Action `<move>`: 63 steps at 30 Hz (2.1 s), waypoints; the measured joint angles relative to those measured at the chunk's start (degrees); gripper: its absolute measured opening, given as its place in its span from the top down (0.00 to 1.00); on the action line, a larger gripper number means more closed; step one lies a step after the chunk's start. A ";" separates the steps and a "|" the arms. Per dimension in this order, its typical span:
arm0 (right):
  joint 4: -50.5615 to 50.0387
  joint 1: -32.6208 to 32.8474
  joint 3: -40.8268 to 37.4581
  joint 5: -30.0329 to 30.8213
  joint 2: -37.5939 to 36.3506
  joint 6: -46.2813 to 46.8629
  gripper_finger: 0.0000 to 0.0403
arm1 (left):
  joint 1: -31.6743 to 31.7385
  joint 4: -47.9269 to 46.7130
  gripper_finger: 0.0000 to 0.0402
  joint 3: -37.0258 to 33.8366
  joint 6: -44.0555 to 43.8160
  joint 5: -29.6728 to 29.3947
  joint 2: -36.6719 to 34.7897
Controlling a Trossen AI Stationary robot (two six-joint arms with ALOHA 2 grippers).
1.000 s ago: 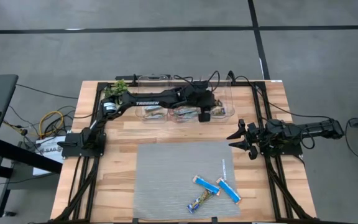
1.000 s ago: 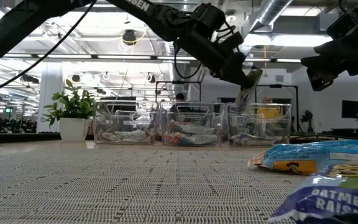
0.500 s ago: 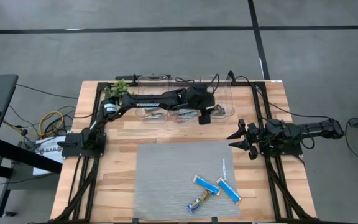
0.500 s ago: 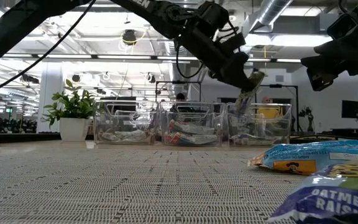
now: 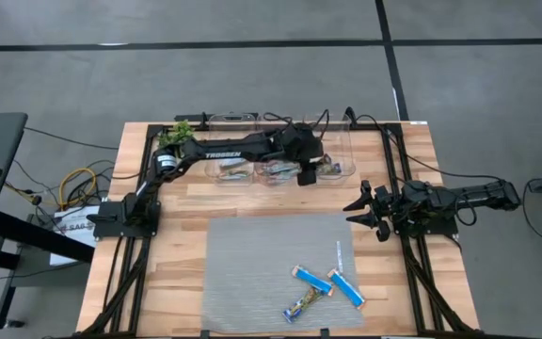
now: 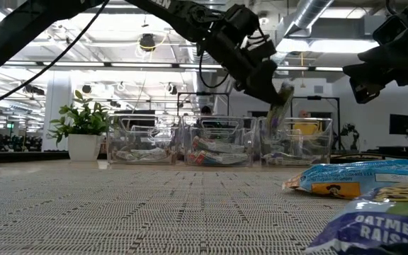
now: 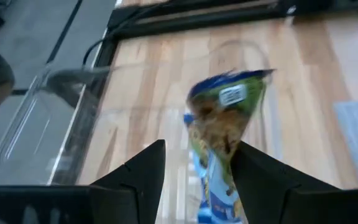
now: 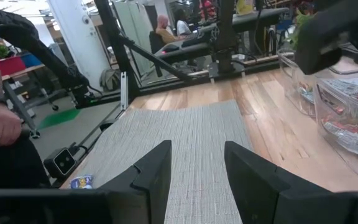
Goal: Pick and place Granola Bars by type
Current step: Put the purple granola bar into the right transparent bin, then put the yellow granola bar into the left transparent bin
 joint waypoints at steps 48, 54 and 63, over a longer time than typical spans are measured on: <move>0.00 0.00 0.01 0.00 0.03 0.00 0.65 | -27.56 -26.05 0.57 16.53 -12.03 11.04 1.19; 0.00 0.00 -0.01 0.02 0.06 0.00 0.64 | -32.08 -28.66 0.57 16.61 -7.05 10.36 4.37; -0.02 0.00 -0.01 0.02 0.05 0.00 0.65 | -35.28 -25.55 0.57 16.63 -3.12 2.54 10.87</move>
